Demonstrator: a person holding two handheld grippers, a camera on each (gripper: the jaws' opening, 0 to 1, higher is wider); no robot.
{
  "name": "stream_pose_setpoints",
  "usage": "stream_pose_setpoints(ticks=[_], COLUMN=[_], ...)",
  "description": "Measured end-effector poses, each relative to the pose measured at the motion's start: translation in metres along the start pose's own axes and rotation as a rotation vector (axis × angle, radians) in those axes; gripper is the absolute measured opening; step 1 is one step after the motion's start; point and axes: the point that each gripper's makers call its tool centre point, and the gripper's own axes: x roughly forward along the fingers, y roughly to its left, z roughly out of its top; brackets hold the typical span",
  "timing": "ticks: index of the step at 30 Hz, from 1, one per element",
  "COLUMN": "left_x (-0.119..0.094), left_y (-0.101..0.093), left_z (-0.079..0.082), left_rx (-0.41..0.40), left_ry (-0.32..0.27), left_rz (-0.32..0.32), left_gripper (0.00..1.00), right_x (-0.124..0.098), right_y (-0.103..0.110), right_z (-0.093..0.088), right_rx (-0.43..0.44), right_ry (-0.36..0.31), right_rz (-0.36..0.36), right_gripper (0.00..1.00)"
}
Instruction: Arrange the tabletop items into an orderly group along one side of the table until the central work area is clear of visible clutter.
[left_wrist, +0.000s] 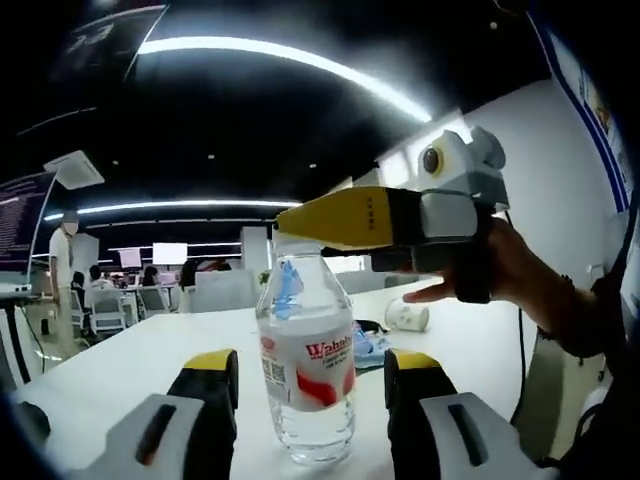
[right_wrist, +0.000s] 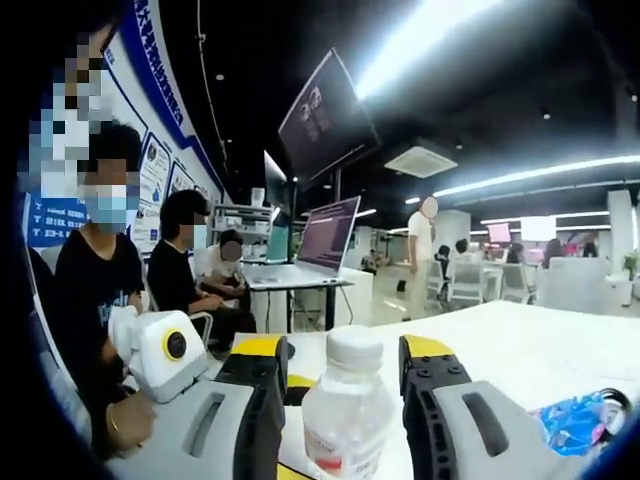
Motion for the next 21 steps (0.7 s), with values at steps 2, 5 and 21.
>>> stream_pose_setpoints(ticks=[2, 5, 21], left_x=[0.001, 0.0023, 0.0047], left_y=[-0.0024, -0.0033, -0.0051], left_z=[0.0003, 0.0007, 0.0026], left_rx=[-0.011, -0.016, -0.01], left_ry=[-0.002, -0.007, -0.011], left_rz=[-0.003, 0.004, 0.06], left_gripper=[0.58, 0.57, 0.55], right_x=[0.0008, 0.0017, 0.0043], right_y=[-0.0002, -0.0005, 0.0003], right_z=[-0.0008, -0.0014, -0.0032], right_rx=[-0.003, -0.01, -0.032], right_ry=[0.002, 0.003, 0.003], right_rz=[0.004, 0.006, 0.016], right_gripper=[0.42, 0.4, 0.37])
